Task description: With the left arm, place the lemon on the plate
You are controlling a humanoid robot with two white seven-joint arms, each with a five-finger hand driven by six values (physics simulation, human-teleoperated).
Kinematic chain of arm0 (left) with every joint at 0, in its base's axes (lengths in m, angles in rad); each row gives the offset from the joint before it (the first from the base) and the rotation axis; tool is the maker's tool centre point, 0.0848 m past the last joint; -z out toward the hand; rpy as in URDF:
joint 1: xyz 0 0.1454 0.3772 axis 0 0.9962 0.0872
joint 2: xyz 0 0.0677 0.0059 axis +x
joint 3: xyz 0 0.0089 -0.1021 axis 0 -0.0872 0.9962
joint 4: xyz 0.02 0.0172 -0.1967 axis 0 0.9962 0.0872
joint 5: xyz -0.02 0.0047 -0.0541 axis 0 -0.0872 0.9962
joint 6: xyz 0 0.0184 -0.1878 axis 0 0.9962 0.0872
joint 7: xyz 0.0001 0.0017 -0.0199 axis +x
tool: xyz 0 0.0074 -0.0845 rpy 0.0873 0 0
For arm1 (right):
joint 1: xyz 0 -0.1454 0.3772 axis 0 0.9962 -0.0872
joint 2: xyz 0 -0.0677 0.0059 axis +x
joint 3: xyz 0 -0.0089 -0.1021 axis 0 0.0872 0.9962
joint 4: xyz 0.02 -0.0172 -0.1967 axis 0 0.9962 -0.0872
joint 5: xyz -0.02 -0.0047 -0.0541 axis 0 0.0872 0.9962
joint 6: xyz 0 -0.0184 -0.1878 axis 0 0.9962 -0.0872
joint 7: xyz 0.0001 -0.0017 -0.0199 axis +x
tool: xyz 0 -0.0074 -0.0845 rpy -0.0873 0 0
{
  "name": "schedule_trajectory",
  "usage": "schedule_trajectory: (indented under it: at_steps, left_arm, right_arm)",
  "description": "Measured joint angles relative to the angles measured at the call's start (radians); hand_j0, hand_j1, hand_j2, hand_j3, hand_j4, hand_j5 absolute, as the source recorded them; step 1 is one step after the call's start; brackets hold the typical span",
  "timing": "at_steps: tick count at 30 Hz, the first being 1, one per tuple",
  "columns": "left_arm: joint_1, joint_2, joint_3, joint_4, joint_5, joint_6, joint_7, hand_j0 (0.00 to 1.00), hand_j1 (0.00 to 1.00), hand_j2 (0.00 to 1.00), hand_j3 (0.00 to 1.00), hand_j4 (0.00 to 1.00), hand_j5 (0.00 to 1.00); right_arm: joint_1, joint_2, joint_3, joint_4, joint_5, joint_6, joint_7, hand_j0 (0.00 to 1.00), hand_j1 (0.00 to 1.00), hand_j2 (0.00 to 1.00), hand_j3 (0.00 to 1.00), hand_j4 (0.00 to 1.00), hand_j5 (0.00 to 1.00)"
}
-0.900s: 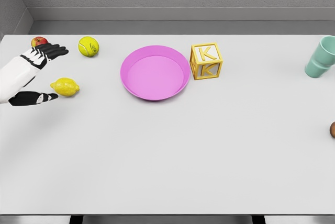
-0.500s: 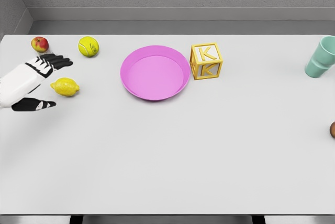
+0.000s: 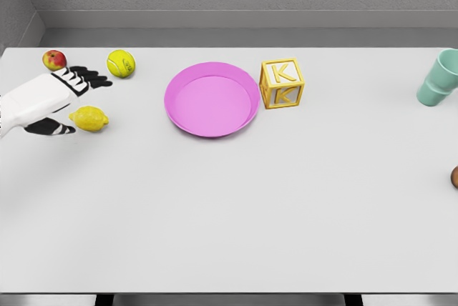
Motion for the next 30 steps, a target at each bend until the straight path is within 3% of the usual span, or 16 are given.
schedule_trajectory:
  at_steps: [2,7,12,19,22,30]
  left_arm:
    - [-0.049,-0.005,-0.053,0.061,-0.002,0.0,-0.001,1.0,1.0,1.0,1.0,1.0,1.0]
    - [-0.057,-0.011,-0.142,0.127,-0.008,0.0,-0.006,1.0,1.0,1.0,1.0,1.0,1.0]
    - [-0.078,-0.012,-0.164,0.185,-0.006,0.0,-0.006,1.0,1.0,1.0,1.0,1.0,1.0]
    - [-0.12,-0.014,-0.194,0.207,-0.012,0.0,-0.009,1.0,1.0,1.0,1.0,1.0,1.0]
    - [-0.166,-0.035,-0.224,0.216,-0.021,0.0,-0.009,1.0,1.0,1.0,1.0,1.0,1.0]
    - [-0.19,-0.073,-0.256,0.265,-0.053,0.0,-0.01,1.0,1.0,1.0,1.0,1.0,1.0]
  right_arm:
    - [0.0,0.0,0.0,0.0,0.0,0.0,0.0,1.0,1.0,1.0,1.0,1.0,1.0]
    - [0.0,0.0,0.0,0.0,0.0,0.0,0.0,1.0,1.0,1.0,1.0,1.0,1.0]
    - [0.0,0.0,0.0,0.0,0.0,0.0,0.0,1.0,1.0,1.0,1.0,1.0,1.0]
    - [0.0,0.0,0.0,0.0,0.0,0.0,0.0,1.0,1.0,1.0,1.0,1.0,1.0]
    - [0.0,0.0,0.0,0.0,0.0,0.0,0.0,1.0,1.0,1.0,1.0,1.0,1.0]
    - [0.0,0.0,0.0,0.0,0.0,0.0,0.0,1.0,1.0,1.0,1.0,1.0,1.0]
